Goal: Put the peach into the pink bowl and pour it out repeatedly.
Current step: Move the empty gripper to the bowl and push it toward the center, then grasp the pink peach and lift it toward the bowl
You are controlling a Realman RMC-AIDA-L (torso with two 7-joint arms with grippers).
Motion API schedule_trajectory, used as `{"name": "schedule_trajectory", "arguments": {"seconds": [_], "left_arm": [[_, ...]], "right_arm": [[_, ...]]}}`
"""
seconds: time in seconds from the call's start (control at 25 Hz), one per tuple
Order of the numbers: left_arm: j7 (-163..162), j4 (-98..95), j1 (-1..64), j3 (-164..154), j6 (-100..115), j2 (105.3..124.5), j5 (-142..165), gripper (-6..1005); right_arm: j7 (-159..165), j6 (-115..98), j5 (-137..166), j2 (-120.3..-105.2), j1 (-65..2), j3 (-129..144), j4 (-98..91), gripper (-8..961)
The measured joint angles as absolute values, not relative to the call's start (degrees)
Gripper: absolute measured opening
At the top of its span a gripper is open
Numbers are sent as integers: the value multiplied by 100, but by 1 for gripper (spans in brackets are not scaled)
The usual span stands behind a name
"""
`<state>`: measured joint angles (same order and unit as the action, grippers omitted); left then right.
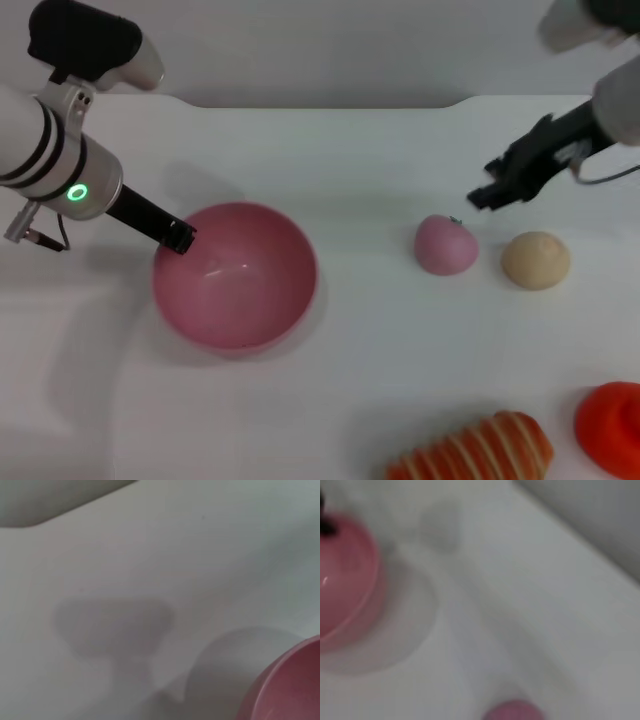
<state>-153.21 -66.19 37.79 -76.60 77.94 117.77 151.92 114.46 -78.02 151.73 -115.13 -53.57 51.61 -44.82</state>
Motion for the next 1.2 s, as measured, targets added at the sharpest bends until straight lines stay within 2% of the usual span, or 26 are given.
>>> {"name": "schedule_trajectory", "arguments": {"seconds": [0.08,0.2,0.52,0.76,0.96,1.2], "left_arm": [[-15320,-6647,3813,-7661,7814,11777,15187,34],[-15320,-6738,3857,-7655,7903,11777,15185,34],[-15363,-7010,4096,-7653,8288,11784,15185,34],[-15376,-7032,4207,-7655,8335,11794,15187,34],[-15367,-7032,4267,-7657,8337,11795,15188,34],[-15348,-7030,4277,-7655,8307,11795,15188,34]], "right_arm": [[11476,-7760,15461,-11709,-5410,5212,-4482,487],[11505,-7714,15549,-11821,-5422,5343,-4434,487],[11535,-7198,15544,-11873,-5529,5507,-3734,488],[11563,-6680,15543,-11895,-5512,5712,-3380,447],[11566,-6406,15492,-11897,-5499,5723,-3269,230],[11569,-6385,15253,-11896,-5402,5717,-3551,30]]}}
